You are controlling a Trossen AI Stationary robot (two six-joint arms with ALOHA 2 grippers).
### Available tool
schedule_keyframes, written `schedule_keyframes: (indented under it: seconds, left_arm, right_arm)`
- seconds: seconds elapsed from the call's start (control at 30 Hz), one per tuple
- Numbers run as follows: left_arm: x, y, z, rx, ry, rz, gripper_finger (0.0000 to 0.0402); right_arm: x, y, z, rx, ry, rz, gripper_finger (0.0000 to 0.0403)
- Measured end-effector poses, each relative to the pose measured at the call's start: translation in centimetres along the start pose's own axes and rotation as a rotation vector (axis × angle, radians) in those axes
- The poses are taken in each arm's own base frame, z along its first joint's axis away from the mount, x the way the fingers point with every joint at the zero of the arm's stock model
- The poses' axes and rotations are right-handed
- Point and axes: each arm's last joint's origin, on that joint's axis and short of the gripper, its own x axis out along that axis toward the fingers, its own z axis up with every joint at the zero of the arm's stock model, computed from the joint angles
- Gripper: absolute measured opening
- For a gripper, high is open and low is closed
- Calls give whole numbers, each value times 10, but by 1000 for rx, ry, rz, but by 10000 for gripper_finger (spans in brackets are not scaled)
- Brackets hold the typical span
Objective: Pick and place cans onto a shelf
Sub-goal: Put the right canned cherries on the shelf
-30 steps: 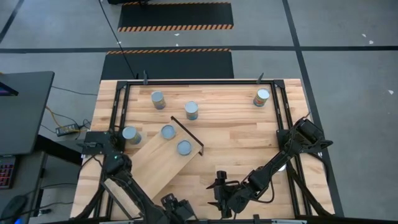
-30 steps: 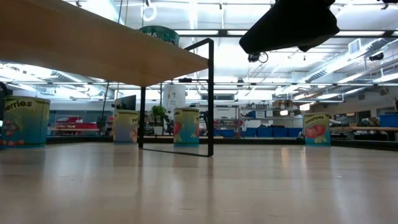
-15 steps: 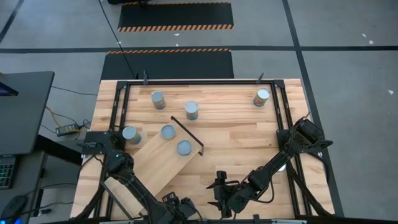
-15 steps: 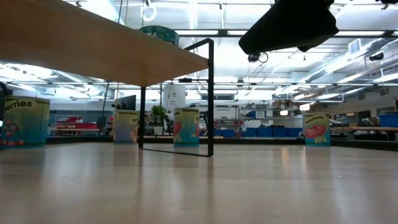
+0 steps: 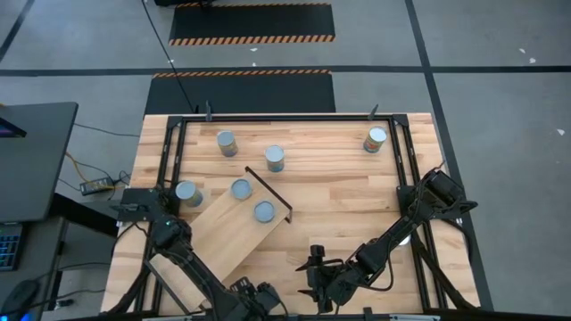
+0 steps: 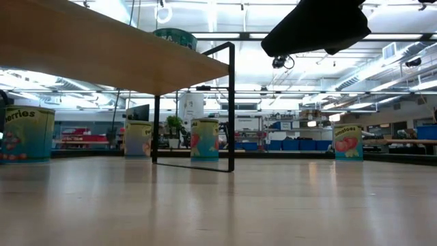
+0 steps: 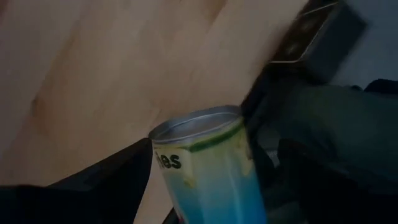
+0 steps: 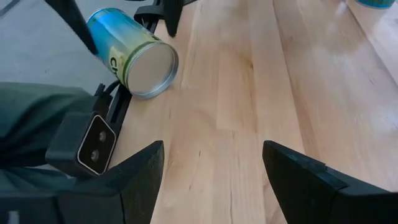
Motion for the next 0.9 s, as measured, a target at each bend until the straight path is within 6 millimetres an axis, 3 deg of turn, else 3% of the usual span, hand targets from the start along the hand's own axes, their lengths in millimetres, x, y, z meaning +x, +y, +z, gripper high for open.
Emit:
schedule_keyframes:
  seconds: [0.43,0.63,0.9]
  left_arm:
    - [39,10,10,2,74,16,353]
    - [55,14,5,12,120,15,352]
    - [63,17,-2,12,148,30,300]
  right_arm:
    - [0,1,2,2,-23,9,279]
    - [0,2,3,0,-25,12,279]
    - [0,2,3,0,-26,12,279]
